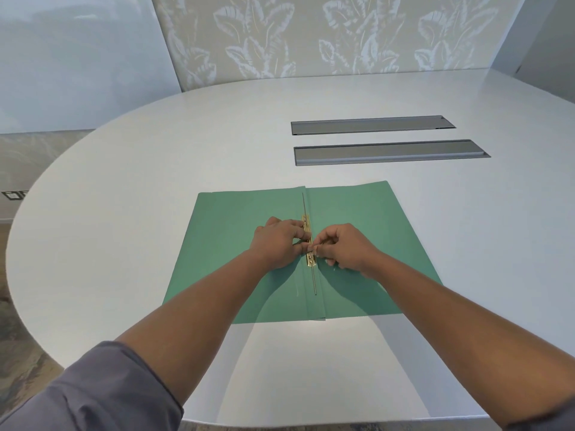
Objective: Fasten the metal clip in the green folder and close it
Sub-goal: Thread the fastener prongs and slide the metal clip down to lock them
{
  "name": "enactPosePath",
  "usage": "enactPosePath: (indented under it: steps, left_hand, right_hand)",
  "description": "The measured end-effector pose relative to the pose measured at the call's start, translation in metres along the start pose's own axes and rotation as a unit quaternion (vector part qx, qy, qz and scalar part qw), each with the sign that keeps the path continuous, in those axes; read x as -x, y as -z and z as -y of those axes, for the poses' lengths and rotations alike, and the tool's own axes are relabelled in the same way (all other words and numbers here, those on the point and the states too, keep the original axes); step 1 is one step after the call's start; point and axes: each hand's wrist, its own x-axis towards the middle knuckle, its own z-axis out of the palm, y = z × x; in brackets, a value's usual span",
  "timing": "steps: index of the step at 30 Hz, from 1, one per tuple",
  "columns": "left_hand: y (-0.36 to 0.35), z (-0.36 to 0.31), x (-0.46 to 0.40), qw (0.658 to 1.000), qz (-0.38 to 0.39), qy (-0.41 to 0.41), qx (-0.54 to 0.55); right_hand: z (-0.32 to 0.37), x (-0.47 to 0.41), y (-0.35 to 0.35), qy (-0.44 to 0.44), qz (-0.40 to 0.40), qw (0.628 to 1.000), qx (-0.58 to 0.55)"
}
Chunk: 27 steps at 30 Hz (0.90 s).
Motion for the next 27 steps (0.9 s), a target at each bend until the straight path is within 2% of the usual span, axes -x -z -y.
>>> enactPosePath:
  steps: [6, 12, 17, 22, 27]
  left_hand:
    - [-0.001, 0.002, 0.0, 1.0, 0.005, -0.01, -0.019]
    - [-0.006, 0.007, 0.001, 1.0, -0.006, -0.02, -0.012]
    - [-0.009, 0.01, 0.002, 1.0, -0.015, -0.02, 0.003]
    - [-0.013, 0.01, 0.003, 0.999, -0.025, -0.023, 0.011]
    - [-0.013, 0.01, 0.003, 0.999, -0.024, -0.03, 0.001]
  right_hand:
    - [0.005, -0.028, -0.005, -0.008, -0.067, 0.996, -0.061]
    - [0.013, -0.055, -0.012, 0.013, -0.09, 0.993, -0.068]
    - [0.017, -0.071, -0.009, -0.012, -0.08, 0.993, -0.09]
    - [0.016, -0.085, 0.0, -0.03, -0.082, 0.995, -0.056]
    - [0.016, -0.097, -0.002, 0.01, -0.081, 0.995, 0.051]
